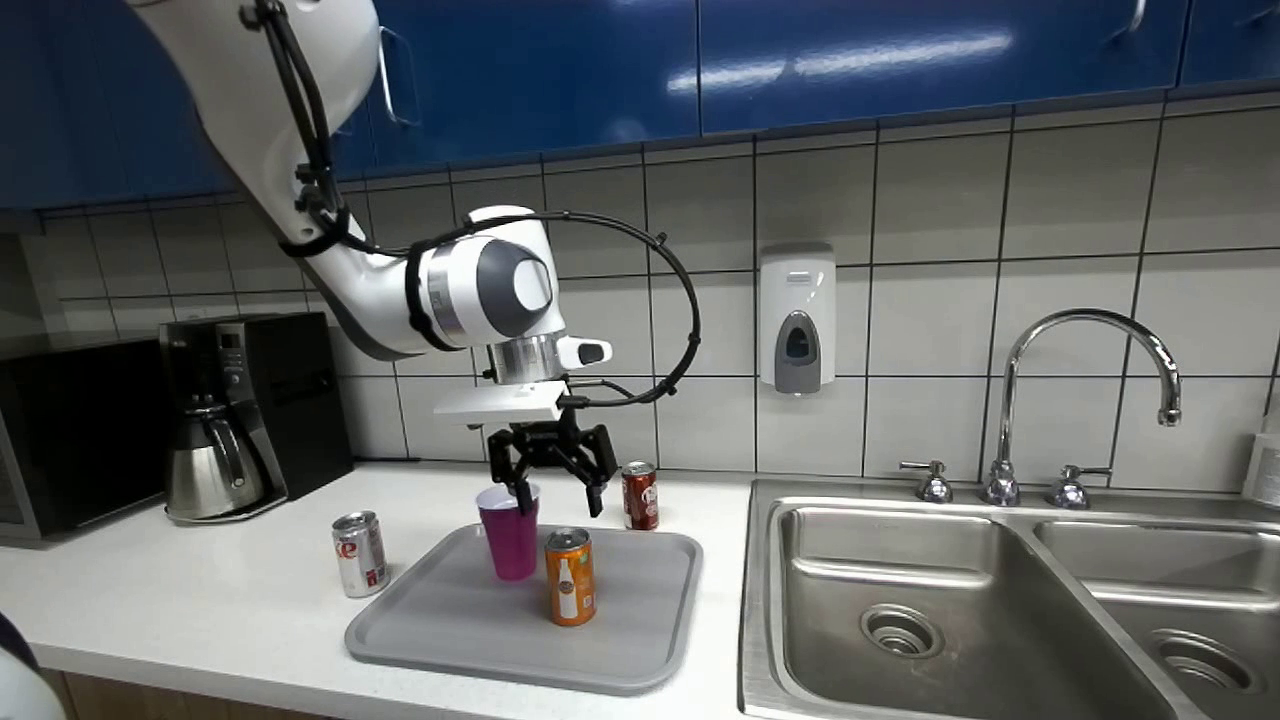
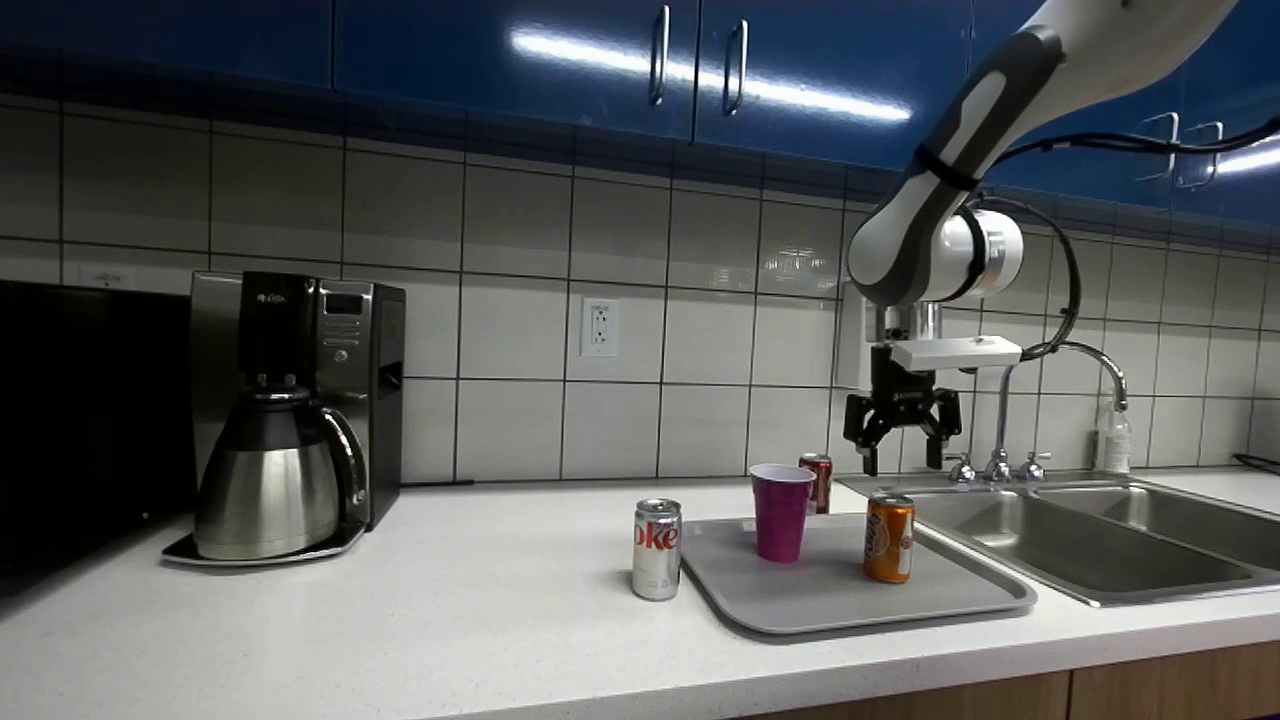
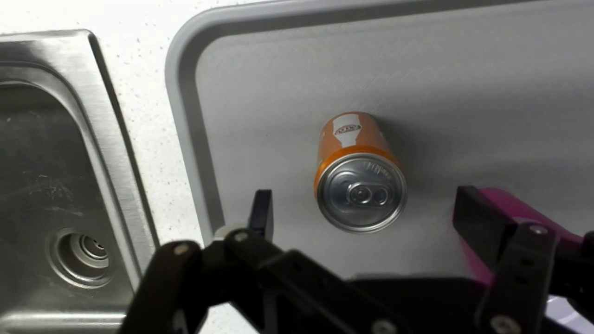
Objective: Remove the cans from the tray and put them on the counter
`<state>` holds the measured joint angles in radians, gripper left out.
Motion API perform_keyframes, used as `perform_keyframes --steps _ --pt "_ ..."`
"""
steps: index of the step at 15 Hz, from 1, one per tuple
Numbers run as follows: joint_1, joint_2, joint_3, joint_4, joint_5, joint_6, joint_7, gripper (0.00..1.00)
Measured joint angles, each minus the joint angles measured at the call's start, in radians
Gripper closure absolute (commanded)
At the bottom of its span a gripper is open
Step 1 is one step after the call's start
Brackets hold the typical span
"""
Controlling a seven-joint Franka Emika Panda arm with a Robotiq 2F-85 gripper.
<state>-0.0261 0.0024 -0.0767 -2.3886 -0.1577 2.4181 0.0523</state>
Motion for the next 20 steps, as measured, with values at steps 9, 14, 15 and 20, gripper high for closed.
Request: perform_keyframes --steps 9,14,15,20 --pt "0.0 0.027 0.0 0.004 -0.001 0.007 0.001 0.0" --pt "0.0 0.081 0.0 0.024 -0.004 0.013 0.001 0.0" --pt "0.0 0.091 0.0 0.029 -0.004 0.013 0.001 0.0" --pt "0.002 0.135 0.0 0.061 -0.007 0.013 0.001 0.0"
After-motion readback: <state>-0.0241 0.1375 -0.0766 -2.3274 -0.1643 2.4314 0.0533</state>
